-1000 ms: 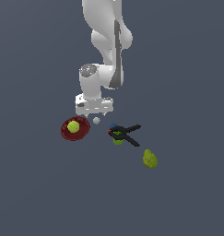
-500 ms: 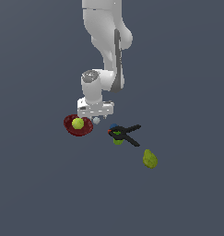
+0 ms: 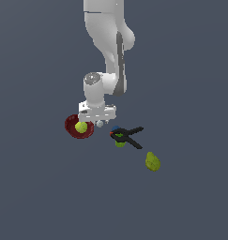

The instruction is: Pick up a designated object from a clutter of objects.

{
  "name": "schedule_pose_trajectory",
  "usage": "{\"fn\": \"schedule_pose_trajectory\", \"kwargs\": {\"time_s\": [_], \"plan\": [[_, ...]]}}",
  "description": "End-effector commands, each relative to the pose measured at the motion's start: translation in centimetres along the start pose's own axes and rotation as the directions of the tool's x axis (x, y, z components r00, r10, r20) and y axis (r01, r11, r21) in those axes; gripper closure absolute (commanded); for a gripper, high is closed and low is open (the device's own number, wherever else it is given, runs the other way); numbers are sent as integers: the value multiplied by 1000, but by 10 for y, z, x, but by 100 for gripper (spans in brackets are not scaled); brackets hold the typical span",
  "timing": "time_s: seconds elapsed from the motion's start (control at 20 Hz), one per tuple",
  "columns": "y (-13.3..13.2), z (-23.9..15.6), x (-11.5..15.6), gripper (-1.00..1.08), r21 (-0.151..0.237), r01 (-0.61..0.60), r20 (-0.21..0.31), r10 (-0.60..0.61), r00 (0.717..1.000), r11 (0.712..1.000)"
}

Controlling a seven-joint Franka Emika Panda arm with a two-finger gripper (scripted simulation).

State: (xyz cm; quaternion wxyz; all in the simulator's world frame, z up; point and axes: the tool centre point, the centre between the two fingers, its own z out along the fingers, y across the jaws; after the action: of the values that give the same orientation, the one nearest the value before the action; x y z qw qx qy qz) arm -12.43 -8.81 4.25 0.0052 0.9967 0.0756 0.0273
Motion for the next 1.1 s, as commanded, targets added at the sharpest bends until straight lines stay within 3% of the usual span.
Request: {"fn": "schedule_pose_trajectory", "kwargs": {"time_s": [0.0,0.05,0.5,0.55,1.05], "plan": [[1,20,-20,-92,14,-14,54,14,998,1000],[1,20,-20,108,14,-14,54,14,998,1000],[1,20,-20,108,14,-14,54,14,998,1000],[2,0,7,108,-4,3,-9,-3,1000,1000],[-13,-17,20,108,-3,2,-6,-2,1000,1000]]}}
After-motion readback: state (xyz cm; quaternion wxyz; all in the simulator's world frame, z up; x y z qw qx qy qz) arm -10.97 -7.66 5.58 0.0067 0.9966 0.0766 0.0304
